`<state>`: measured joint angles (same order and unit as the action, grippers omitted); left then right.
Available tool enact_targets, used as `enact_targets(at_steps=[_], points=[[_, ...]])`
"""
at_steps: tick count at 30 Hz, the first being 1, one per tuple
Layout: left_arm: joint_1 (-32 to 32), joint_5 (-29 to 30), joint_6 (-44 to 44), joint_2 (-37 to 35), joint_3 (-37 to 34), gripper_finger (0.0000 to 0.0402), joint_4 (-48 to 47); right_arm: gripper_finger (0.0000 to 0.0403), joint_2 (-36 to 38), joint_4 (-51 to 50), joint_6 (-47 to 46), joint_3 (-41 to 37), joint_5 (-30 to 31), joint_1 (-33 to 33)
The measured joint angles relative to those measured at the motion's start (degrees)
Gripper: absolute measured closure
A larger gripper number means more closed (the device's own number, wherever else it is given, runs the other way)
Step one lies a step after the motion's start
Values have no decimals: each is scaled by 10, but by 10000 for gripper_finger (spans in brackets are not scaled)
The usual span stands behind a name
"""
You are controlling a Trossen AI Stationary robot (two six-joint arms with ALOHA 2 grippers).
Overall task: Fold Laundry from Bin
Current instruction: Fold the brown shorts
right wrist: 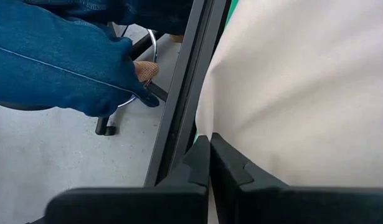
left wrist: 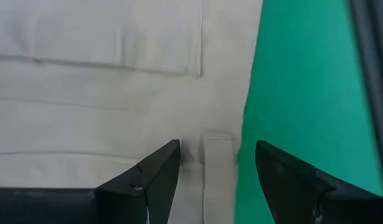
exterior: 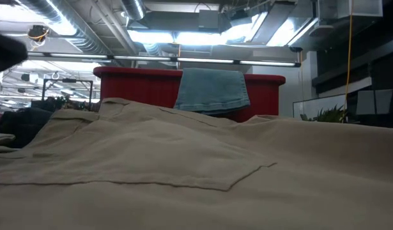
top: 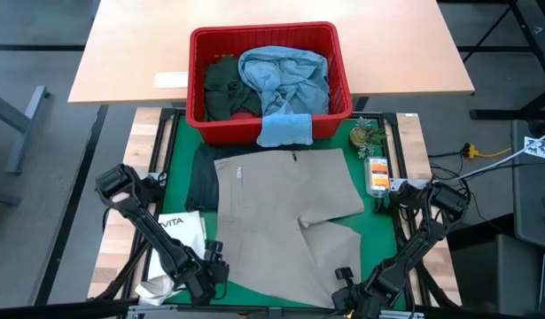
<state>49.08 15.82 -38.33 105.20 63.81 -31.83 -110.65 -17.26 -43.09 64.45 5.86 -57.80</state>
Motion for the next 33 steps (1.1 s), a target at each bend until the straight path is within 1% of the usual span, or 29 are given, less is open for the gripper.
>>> enact_targets(at_steps=[4,7,10,15,16,17,21,25,27,33], points=[[0,1,0,19,0,201,1,400,0,3,0,0,0,0],[0,1,0,23,0,223,2,401,0,6,2,0,0,0],[-1,1,-2,23,1,269,1,401,0,6,10,0,0,0],[-9,-9,-5,16,15,369,-17,402,5,2,11,7,4,0],[-11,-12,-5,12,23,383,-29,402,7,-3,14,11,6,0],[-14,-18,-5,8,32,389,-41,402,10,-11,17,16,9,0],[-22,-44,-5,-8,83,388,-107,402,23,-80,35,67,15,0],[-19,-53,-1,-14,165,392,-185,403,25,-163,62,131,-6,0],[-14,-56,-1,-14,207,393,-219,403,25,-194,84,164,-7,0],[8,-56,-6,-15,301,394,-267,403,26,-263,142,250,-5,0]])
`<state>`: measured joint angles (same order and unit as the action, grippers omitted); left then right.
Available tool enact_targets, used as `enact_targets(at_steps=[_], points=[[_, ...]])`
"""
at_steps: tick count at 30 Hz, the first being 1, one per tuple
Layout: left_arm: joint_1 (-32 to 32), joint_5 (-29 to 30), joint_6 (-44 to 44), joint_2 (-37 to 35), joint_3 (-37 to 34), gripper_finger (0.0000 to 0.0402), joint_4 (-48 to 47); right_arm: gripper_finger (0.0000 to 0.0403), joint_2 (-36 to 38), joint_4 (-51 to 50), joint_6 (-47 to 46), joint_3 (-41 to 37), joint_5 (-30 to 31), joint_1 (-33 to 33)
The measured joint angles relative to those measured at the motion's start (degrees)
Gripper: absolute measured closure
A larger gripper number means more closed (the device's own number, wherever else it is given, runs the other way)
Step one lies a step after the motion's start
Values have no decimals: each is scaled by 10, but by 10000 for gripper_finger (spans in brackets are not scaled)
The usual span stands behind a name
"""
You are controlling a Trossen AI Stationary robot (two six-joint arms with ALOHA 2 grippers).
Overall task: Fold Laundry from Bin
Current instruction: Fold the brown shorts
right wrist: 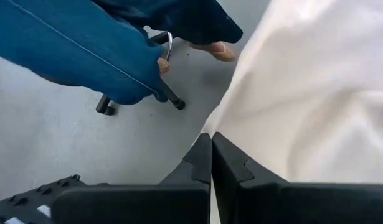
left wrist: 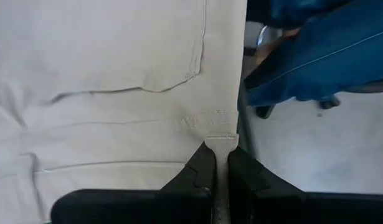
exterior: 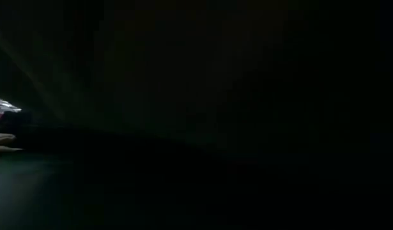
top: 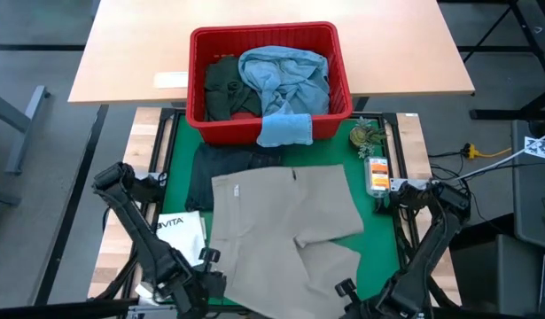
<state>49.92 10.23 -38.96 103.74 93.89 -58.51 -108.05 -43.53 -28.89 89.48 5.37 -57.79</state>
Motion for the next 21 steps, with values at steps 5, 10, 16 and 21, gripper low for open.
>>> enact_targets(at_steps=[5,10,16,21], points=[[23,17,-30,0,61,393,-41,403,0,-40,32,54,0,0],[42,54,-41,0,95,393,-83,403,0,-111,67,104,3,0],[40,83,-44,0,116,392,-134,403,0,-268,69,170,29,1],[31,100,-44,0,123,392,-176,403,1,-387,69,220,70,6]])
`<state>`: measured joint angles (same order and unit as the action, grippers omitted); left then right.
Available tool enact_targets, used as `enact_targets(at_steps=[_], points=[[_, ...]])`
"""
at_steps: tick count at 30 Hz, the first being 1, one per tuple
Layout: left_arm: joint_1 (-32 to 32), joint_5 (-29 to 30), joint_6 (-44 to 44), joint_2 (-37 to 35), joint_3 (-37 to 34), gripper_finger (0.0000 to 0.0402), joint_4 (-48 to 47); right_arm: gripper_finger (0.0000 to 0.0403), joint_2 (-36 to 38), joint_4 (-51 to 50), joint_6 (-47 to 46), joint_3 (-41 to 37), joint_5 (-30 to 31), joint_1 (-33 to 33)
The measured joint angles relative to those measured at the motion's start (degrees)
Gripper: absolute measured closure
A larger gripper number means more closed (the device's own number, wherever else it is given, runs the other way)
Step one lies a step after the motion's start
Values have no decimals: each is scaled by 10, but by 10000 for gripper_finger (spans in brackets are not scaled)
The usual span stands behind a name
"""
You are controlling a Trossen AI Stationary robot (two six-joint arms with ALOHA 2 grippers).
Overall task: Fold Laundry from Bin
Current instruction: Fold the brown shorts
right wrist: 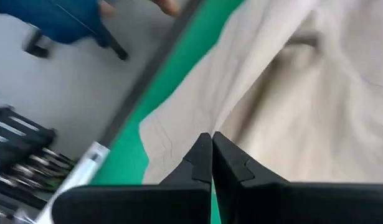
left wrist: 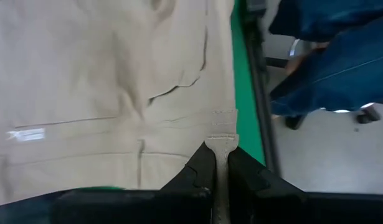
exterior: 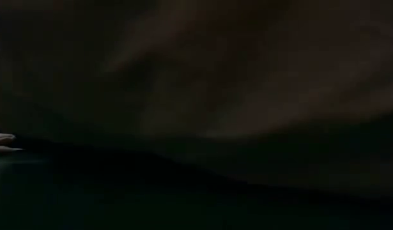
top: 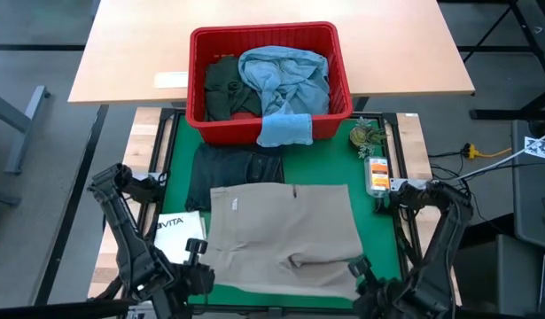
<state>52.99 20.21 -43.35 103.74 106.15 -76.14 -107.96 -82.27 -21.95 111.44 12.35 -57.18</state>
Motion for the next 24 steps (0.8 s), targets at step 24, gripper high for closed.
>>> enact_targets(at_steps=[24], points=[[-84,135,-41,-3,-52,392,-138,403,248,-75,93,-194,46,141]])
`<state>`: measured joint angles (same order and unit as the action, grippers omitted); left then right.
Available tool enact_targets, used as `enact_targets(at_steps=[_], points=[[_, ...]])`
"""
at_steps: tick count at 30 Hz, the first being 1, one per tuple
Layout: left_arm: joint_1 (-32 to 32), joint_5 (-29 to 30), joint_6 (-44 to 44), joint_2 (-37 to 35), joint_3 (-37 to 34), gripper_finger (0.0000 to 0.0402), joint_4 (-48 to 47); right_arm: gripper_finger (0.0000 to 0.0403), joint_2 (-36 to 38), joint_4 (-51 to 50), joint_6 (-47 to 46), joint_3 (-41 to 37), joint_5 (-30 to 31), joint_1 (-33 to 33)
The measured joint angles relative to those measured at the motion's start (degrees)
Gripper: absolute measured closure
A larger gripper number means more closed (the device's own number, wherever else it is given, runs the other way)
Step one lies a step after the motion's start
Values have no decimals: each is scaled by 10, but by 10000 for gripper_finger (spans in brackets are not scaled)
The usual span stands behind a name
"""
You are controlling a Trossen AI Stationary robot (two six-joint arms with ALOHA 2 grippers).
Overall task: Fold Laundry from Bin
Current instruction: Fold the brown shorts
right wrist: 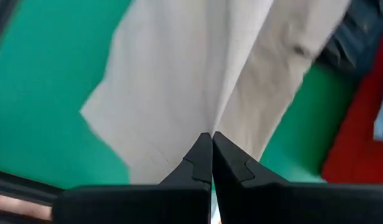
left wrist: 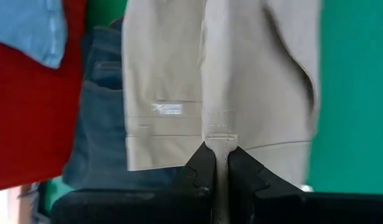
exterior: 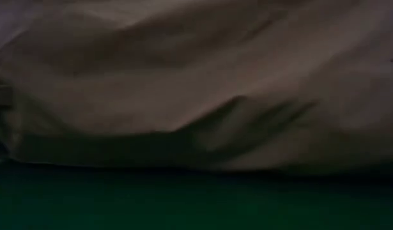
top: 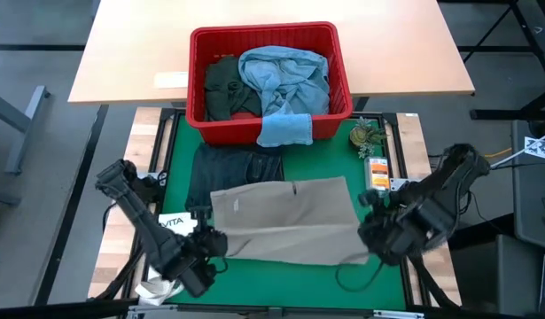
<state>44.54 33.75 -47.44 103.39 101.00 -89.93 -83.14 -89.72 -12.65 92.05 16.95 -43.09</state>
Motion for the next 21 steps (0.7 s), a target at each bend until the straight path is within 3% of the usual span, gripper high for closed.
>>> enact_targets(at_steps=[5,11,16,21], points=[[-50,5,8,-3,-46,392,4,403,97,7,-10,-102,14,57],[-115,24,14,-4,-94,392,11,403,197,31,3,-199,36,171],[-166,23,16,-4,-141,392,20,403,256,124,83,-278,57,276],[-194,13,50,-4,-191,392,69,403,268,205,176,-350,49,375]])
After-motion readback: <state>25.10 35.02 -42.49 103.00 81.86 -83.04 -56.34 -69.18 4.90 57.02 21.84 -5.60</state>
